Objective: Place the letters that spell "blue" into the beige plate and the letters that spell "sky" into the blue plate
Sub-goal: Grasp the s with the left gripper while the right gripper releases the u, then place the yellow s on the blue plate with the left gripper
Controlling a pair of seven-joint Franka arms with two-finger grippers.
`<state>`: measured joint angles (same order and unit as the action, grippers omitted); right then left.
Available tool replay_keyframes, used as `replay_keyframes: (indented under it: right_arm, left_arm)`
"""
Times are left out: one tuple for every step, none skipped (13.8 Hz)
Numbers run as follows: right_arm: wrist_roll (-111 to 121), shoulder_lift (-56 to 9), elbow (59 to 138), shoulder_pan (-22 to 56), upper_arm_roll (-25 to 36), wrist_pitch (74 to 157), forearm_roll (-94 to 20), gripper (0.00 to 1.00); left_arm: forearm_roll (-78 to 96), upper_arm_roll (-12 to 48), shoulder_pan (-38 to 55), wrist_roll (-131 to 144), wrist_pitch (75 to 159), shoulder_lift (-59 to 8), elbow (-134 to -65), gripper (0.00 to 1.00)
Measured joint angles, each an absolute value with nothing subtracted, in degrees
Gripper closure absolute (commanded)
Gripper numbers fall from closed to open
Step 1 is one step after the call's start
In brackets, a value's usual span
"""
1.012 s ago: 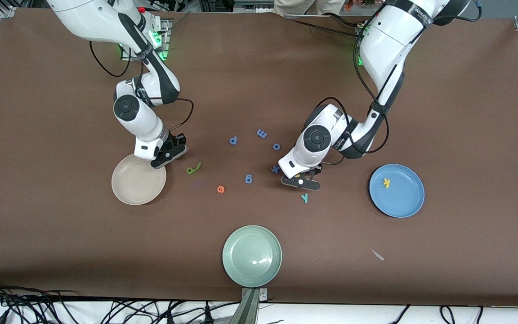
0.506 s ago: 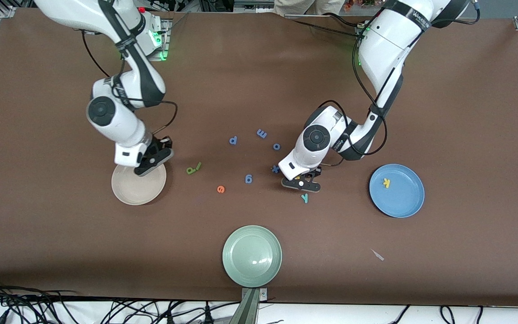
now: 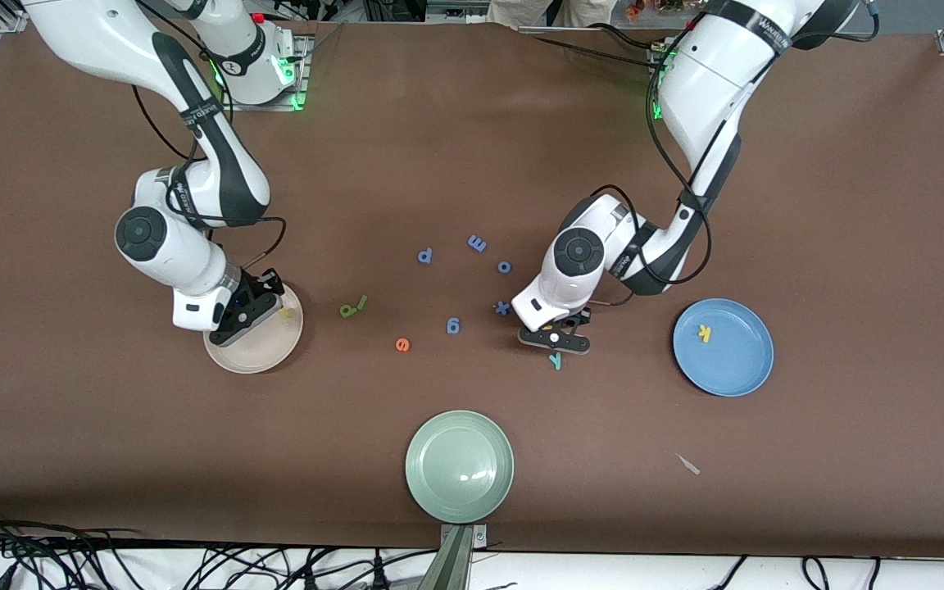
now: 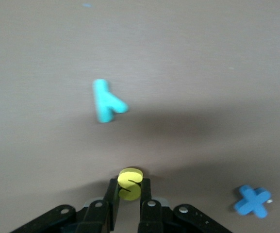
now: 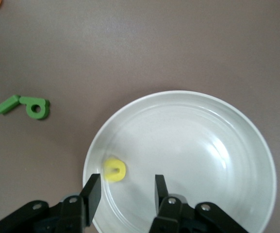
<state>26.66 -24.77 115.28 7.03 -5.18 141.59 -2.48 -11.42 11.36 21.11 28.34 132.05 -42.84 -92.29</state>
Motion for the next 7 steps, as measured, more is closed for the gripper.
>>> replay_keyframes:
  right_arm:
    - [24.6, -25.0, 115.0, 7.2, -5.6, 141.6, -2.5, 0.40]
    - [22.4, -25.0, 114.7, 7.6, -6.2, 141.6, -2.5, 0.40]
    - [19.8, -25.0, 114.4, 8.4, -6.8, 141.6, -2.5, 0.40]
    - [16.6, -25.0, 114.2, 9.5, -7.0, 141.6, -2.5, 0.40]
    - [13.1, -25.0, 114.0, 10.8, -7.2, 141.6, -2.5, 0.40]
    - [9.6, -25.1, 113.8, 12.2, -7.3, 141.6, -2.5, 0.40]
    - [5.9, -25.4, 113.6, 13.3, -7.3, 141.6, -2.5, 0.36]
  left_arm:
    - [-11.5, 11.3, 20.3, 27.6, 128.8, -41.5, -91.9, 1.00]
    - [-11.6, 11.2, 19.1, 26.0, 125.5, -39.9, -91.7, 1.00]
    - [-11.7, 11.2, 17.5, 23.1, 122.4, -38.4, -91.7, 1.00]
    - [-11.7, 11.1, 15.6, 19.4, 119.5, -37.1, -91.7, 1.00]
    - [-11.7, 11.1, 13.6, 15.9, 116.9, -36.3, -91.7, 1.00]
    - [-11.7, 11.0, 11.5, 12.8, 115.1, -35.8, -91.7, 1.00]
    - [-11.7, 11.0, 9.5, 10.4, 114.0, -35.7, -91.9, 0.98]
